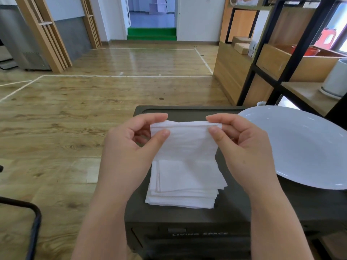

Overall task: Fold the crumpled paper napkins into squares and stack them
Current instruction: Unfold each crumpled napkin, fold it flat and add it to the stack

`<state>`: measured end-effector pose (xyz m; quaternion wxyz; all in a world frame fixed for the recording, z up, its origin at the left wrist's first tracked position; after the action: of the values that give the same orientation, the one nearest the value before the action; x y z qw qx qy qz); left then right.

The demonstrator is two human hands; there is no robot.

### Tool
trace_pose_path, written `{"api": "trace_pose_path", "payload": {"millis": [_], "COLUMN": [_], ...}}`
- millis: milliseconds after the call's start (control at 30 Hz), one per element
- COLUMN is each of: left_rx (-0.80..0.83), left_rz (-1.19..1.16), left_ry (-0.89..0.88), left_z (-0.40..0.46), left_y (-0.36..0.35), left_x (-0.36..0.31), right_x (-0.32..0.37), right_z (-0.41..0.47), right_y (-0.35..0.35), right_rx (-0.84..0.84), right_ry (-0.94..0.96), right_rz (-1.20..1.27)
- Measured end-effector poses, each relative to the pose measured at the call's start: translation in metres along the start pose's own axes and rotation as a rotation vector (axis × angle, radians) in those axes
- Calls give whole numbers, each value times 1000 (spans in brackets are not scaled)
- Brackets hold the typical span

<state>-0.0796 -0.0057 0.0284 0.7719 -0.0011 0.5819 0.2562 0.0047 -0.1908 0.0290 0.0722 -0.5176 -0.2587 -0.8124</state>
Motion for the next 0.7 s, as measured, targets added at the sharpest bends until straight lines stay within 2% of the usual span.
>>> {"api": "trace_pose_path", "payload": {"millis": [133, 233, 333, 400, 500, 567, 633, 700], "left_rx": [-29, -34, -24, -23, 29, 85, 121, 90], "left_rz": [173, 200, 156, 117, 62, 49, 28, -36], "left_ry": [-34, -51, -44, 51, 336, 458, 508, 502], "left_z": [-3, -3, -3, -2, -3, -5, -7, -10], "left_y": [-1, -3, -5, -6, -9, -13, -19, -23], "left_x": [-9, -14, -16, -12, 13, 30, 43, 52], "right_x": [6, 10, 9, 4, -21, -42, -58, -69], "right_z": [-2, -3, -4, -6, -8, -5, -4, -5], "right_y": [6, 12, 18, 24, 32, 23, 5, -13], "right_rx": [-65, -102, -105, -158, -279, -224, -141, -92], "right_ry": [28, 54, 46, 22, -163, -349, -484, -552], "right_rz": [-128, -185, -63, 76, 269, 332, 359, 392]}}
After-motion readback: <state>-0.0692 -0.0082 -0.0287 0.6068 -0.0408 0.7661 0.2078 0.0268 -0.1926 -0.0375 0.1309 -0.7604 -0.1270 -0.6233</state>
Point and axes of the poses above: each hand's wrist, its own z-axis towards the middle knuckle, its own y-axis out of the back of the hand, x = y × z, the point moved 6 cm from there along z, towards the middle knuckle, and after that the axes turned 15 degrees about x, right-handed, at the moved point
